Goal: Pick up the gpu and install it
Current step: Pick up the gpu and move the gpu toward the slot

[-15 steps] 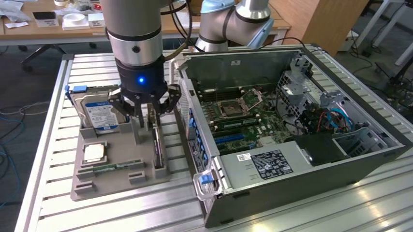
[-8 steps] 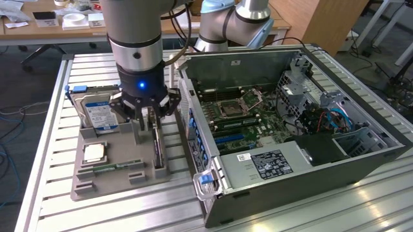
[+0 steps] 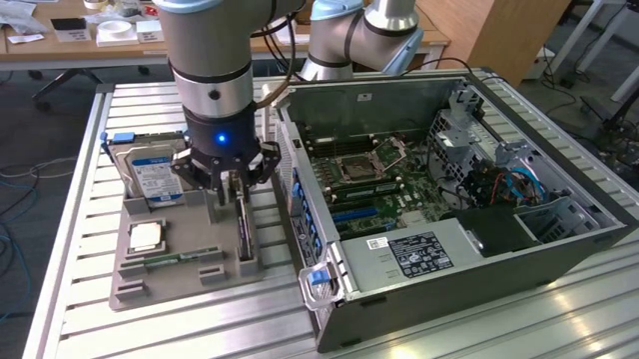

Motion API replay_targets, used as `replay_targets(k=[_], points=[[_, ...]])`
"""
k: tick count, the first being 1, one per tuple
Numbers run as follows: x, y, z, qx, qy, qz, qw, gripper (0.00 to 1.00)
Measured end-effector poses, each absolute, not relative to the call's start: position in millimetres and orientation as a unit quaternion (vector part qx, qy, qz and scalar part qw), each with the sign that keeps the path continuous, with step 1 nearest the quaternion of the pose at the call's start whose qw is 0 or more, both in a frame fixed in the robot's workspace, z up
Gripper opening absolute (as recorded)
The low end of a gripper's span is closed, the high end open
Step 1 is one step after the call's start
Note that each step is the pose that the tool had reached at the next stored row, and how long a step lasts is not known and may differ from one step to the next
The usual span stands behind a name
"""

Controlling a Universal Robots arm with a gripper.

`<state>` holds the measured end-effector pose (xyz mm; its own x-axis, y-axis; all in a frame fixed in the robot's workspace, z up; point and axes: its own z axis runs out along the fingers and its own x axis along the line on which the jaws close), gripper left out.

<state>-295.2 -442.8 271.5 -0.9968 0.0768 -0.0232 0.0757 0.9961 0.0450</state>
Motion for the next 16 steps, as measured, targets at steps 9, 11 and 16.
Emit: replay_targets(k=[9, 11, 16], points=[[-291.9, -442.8, 259.9, 0.038, 0.999, 0.022, 0.012, 0.42], [-291.6, -442.8, 256.3, 0.038, 0.999, 0.022, 0.012, 0.42], [-291.0, -442.8, 247.3, 0.038, 0.999, 0.022, 0.012, 0.42]])
